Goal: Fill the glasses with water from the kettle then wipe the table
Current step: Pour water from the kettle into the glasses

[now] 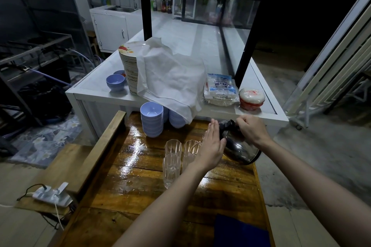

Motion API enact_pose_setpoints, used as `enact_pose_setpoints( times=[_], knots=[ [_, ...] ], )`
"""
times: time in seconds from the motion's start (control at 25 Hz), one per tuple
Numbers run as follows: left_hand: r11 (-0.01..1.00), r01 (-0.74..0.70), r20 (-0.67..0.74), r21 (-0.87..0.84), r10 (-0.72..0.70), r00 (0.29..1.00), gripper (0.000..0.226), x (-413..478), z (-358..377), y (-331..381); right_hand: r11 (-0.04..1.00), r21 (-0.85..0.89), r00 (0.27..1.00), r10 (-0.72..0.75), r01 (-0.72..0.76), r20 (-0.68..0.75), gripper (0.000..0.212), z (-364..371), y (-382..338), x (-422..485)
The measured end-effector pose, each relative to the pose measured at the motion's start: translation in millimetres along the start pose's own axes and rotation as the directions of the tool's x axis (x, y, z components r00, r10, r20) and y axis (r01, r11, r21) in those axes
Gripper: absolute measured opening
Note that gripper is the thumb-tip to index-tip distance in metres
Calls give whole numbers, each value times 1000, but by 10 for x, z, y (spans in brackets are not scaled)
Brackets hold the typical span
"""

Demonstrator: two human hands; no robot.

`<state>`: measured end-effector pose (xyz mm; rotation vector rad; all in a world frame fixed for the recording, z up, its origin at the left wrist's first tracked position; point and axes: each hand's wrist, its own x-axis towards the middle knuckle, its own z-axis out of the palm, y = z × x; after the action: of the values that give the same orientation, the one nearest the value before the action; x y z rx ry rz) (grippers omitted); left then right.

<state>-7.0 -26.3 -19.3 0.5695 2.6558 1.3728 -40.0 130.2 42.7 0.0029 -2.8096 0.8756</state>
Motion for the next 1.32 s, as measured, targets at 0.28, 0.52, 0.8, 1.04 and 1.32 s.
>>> enact_pose_setpoints(
  times=[0.28, 0.52, 0.8, 1.04, 1.32],
  knots=[
    [1000, -3, 13, 12, 3, 1000, 64, -23, -21, -39, 999, -20, 1000, 25, -25, -15, 43, 61, 36, -1],
    [1000, -14, 29, 2, 14, 999, 64, -33, -56, -31, 999, -38, 999, 24, -26, -30, 43, 52, -10, -21],
    [1000, -12, 39, 1, 12, 999, 64, -59, -62, -36, 998, -67, 999, 18, -21, -39, 41, 50, -19, -40],
    [1000, -10, 45, -11, 10, 999, 64, -79, -76, -22, 998, -68, 999, 9, -12, -37, 43, 48, -22, -35],
    [1000, -8, 32, -14, 8, 999, 64, -78, -80, -31, 995, -96, 1000, -26, 25, -16, 41, 23, -77, -12]
  ],
)
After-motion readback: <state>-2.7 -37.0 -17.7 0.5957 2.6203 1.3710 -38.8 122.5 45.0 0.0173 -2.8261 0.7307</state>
